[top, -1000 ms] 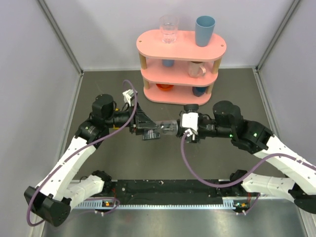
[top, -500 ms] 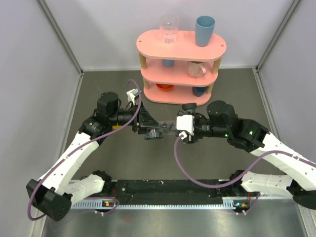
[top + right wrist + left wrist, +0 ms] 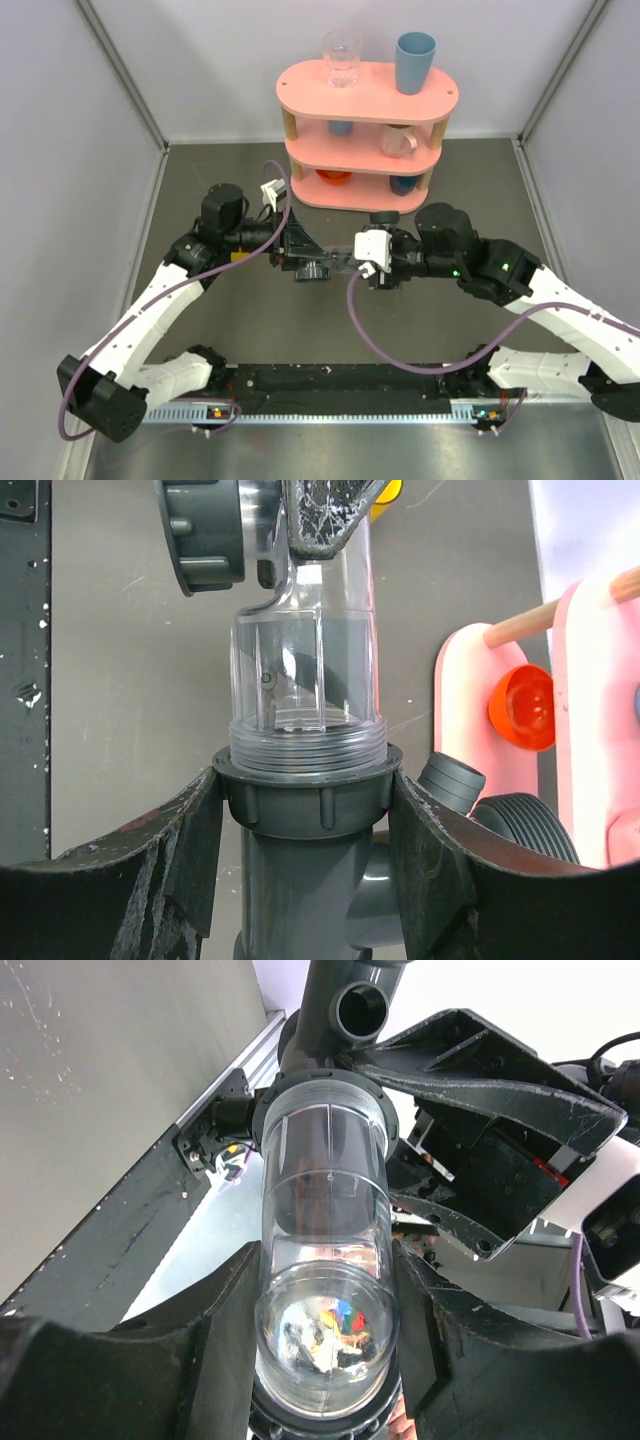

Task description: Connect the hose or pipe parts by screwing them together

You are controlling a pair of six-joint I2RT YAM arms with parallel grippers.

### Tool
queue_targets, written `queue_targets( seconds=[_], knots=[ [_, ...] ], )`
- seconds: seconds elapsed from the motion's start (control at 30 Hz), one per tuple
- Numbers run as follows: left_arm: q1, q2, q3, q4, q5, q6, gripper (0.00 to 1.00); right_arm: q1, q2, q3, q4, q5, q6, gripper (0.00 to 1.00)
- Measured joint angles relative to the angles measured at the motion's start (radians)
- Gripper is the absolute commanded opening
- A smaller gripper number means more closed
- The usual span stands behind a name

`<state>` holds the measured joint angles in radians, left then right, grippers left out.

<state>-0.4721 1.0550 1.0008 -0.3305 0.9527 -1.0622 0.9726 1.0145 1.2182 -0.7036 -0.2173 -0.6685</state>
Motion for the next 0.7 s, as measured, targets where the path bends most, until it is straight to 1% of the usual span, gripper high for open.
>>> queue_targets(
  seconds=[0.13,0.33,0.7],
  knots=[
    [-0.003,0.024,0.009,-0.01,-0.005,0.06,0.0,0.0,0.033,0.024,-0.032,0.019,0.026,0.0],
    [-0.014,0.058,0.01,-0.04,-0.013,0.134,0.0,0.0,0.073,0.034,-0.081,0.033,0.061,0.0],
    [-0.035,0.084,0.011,-0.053,-0.008,0.252,0.0,0.0,0.101,0.047,-0.132,0.025,0.09,0.0]
  ],
)
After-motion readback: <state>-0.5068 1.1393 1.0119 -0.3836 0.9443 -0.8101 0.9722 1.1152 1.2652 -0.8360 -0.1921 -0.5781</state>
